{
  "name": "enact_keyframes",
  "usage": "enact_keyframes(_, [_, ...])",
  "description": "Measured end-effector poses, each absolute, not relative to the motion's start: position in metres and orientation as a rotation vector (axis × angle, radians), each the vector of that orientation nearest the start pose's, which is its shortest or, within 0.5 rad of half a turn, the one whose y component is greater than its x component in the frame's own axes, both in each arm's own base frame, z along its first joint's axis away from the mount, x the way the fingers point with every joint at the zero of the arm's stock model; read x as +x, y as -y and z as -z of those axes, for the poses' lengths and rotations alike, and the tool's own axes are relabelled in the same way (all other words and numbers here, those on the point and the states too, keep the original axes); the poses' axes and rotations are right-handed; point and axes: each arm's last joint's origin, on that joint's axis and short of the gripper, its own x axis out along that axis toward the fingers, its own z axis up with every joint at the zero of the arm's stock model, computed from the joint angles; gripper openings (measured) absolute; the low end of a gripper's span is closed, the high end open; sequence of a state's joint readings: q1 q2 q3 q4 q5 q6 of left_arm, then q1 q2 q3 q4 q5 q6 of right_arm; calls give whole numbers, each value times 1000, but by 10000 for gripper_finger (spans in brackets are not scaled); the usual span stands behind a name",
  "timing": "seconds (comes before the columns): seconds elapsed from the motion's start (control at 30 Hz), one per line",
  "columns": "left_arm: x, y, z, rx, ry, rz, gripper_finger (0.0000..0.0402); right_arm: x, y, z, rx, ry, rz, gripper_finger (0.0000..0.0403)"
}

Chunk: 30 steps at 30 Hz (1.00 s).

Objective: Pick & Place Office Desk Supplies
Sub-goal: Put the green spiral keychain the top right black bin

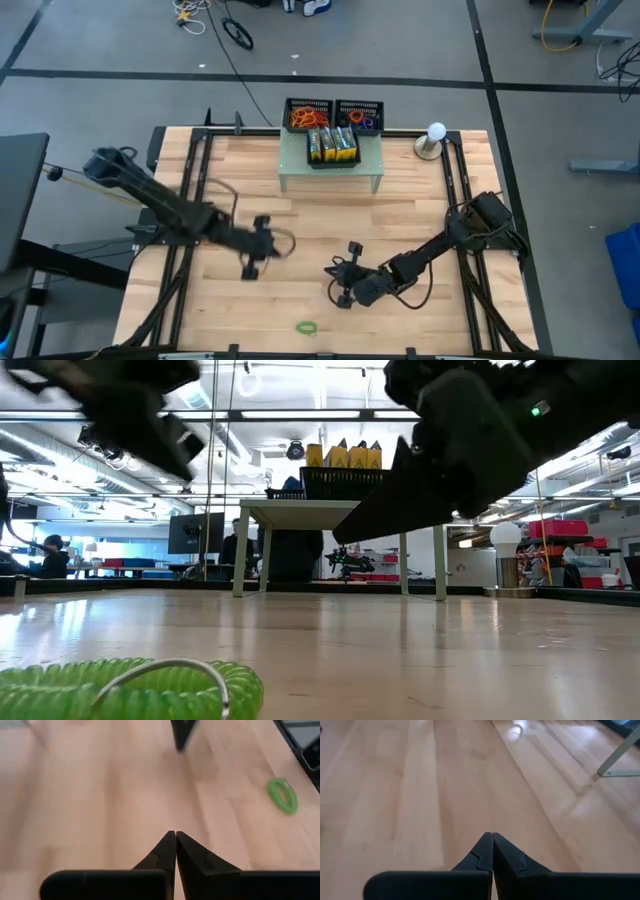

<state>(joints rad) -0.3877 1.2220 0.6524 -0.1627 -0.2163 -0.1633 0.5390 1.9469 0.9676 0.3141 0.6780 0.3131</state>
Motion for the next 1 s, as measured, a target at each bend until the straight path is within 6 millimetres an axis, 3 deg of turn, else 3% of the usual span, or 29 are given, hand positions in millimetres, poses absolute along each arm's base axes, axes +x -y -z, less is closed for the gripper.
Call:
enact_keyframes(0.2, [222,153,-169,-36,-718,83,45,327,-185,-125,-22,-492,201,4])
enact_keyframes(0.5, [265,235,-144,-61,-739,61,129,323,-193,-125,-2,-486,182,4])
enact_keyframes(0.8, [301,272,-132,-36,-811,84,177,322,-195,-125,1,-486,177,4])
enact_keyframes(1.0, [310,271,-121,-27,-857,67,167,322,-195,-125,1,-487,176,4])
